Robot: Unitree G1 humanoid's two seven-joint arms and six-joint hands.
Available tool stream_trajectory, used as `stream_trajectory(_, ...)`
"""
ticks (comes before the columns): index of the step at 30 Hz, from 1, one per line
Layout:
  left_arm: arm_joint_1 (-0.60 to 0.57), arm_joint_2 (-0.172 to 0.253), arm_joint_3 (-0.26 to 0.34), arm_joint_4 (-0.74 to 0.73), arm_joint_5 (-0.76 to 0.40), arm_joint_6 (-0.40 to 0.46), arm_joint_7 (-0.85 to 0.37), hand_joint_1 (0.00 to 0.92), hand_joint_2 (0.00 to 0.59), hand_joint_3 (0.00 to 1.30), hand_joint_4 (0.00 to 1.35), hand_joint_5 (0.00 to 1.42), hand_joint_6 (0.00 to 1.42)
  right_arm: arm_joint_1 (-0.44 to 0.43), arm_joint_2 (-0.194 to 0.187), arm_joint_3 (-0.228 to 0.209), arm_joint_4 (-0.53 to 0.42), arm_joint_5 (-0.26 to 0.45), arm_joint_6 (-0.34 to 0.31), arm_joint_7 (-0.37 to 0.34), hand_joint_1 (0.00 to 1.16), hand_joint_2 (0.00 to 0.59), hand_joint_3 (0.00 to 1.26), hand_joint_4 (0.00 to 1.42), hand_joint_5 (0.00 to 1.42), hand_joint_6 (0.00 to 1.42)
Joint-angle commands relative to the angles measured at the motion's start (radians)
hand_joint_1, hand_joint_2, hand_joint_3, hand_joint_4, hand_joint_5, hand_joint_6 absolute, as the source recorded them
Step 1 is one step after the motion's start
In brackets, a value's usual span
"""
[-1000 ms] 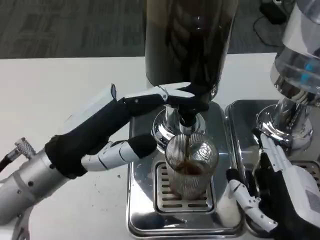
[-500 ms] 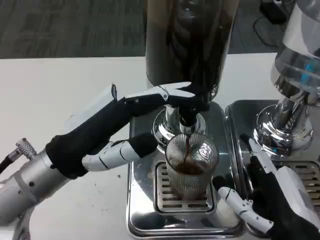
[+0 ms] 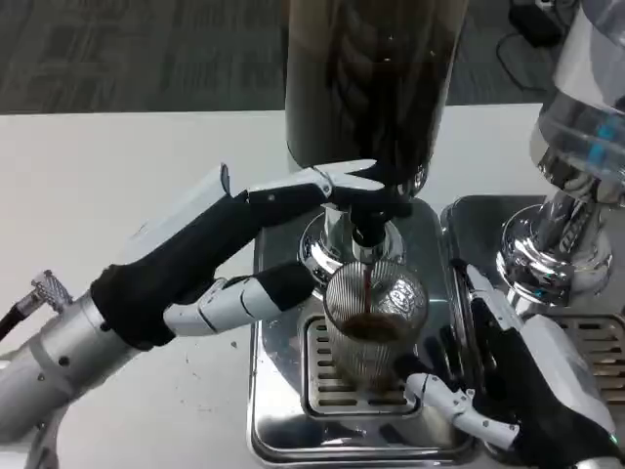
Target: Grasp the cup under the faucet to collect the drink, then remove the cup.
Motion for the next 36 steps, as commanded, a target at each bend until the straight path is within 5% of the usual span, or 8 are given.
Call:
stream_trajectory(1, 0.019, 0.008, -0.039, -0.037, 0.033, 0.000, -0.028, 0.000, 0.180, 0.36, 0.17, 0.38, 0.27, -0.007, 0.006, 0.001, -0.022, 0.002, 0.006, 0.020, 0.43, 0.199, 0.00, 0.00, 0.00, 0.04)
stream_trajectory(13, 0.026, 0.016, -0.044, -0.057, 0.041, 0.014, -0.002, 0.000, 0.204, 0.36, 0.18, 0.38, 0.27, -0.051, 0.050, 0.001, 0.013, 0.041, 0.012, 0.051, 0.48, 0.189, 0.00, 0.00, 0.00, 0.13)
stream_trajectory(25, 0.026, 0.023, -0.039, -0.053, 0.049, 0.017, 0.014, 0.000, 0.209, 0.36, 0.18, 0.39, 0.27, -0.085, 0.033, 0.028, 0.032, 0.046, -0.014, 0.089, 0.53, 0.185, 0.00, 0.00, 0.00, 0.15)
stream_trajectory(36, 0.033, 0.030, -0.029, -0.051, 0.056, 0.015, 0.023, 0.000, 0.219, 0.36, 0.19, 0.39, 0.26, -0.114, 0.066, 0.034, 0.088, 0.061, -0.034, 0.065, 0.57, 0.175, 0.00, 0.00, 0.00, 0.20)
